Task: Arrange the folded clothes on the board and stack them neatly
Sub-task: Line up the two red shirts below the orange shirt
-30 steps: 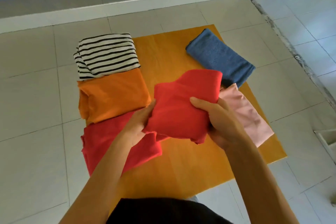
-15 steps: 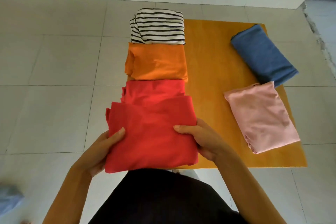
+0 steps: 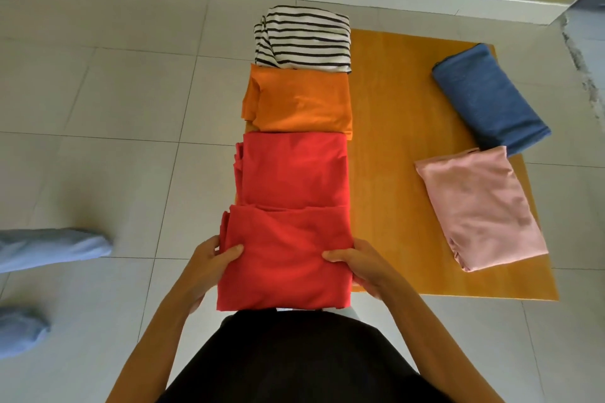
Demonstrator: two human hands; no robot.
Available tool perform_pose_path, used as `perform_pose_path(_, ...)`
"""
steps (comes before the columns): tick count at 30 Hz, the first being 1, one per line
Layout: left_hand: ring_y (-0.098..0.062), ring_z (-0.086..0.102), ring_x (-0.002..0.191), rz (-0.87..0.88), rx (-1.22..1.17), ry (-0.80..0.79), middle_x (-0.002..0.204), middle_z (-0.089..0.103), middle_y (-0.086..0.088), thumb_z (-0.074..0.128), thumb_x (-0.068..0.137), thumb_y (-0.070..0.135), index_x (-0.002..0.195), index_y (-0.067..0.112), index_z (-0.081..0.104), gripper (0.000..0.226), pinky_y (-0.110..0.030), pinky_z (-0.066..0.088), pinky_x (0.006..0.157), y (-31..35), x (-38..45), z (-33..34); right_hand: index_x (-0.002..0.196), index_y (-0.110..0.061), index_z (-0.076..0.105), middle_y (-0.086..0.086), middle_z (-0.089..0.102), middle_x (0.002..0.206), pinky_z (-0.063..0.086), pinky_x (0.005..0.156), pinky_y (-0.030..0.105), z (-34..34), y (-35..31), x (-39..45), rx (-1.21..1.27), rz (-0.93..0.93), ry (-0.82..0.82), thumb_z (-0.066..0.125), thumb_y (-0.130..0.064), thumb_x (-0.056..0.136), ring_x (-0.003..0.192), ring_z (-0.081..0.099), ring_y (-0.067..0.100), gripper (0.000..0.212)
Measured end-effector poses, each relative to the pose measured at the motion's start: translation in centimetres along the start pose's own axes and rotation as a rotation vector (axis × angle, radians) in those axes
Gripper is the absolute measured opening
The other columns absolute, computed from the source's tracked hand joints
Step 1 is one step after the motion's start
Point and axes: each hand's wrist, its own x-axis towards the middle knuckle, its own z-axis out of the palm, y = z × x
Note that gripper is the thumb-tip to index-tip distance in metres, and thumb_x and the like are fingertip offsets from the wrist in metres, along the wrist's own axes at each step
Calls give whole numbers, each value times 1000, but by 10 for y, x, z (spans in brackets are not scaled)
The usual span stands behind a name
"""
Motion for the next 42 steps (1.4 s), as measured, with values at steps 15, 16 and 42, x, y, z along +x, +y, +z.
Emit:
perform_pose_path(15, -29, 62, 96, 25, 265, 318, 111, 66, -10, 57, 95, 40, 120, 10, 60, 39, -46, 53, 87, -11, 27, 18, 109, -17, 66, 0, 73, 105, 58, 84, 43, 15, 5, 17, -284, -203, 389, 80, -49, 78, 93, 69, 19, 47)
perform_pose_path(16, -27, 60, 93, 37, 284, 352, 112, 67, -12, 57, 96, 39, 119, 9, 60, 38, -45, 52, 85, -10, 30, 20, 104, -17, 66, -1, 72, 100, 58, 81, 43, 18, 4, 18, -343, -220, 430, 78, -52, 78, 91, 69, 20, 46)
perform_pose_path(42, -23, 56, 106, 661, 275, 467, 106, 65, 5, 61, 83, 5, 103, 14, 68, 23, -40, 46, 94, 86, 21, 88, 114, -18, 64, -1, 60, 117, 39, 66, 11, 6, -57, -24, -415, -598, 593, 75, -28, 84, 86, 61, 9, 33)
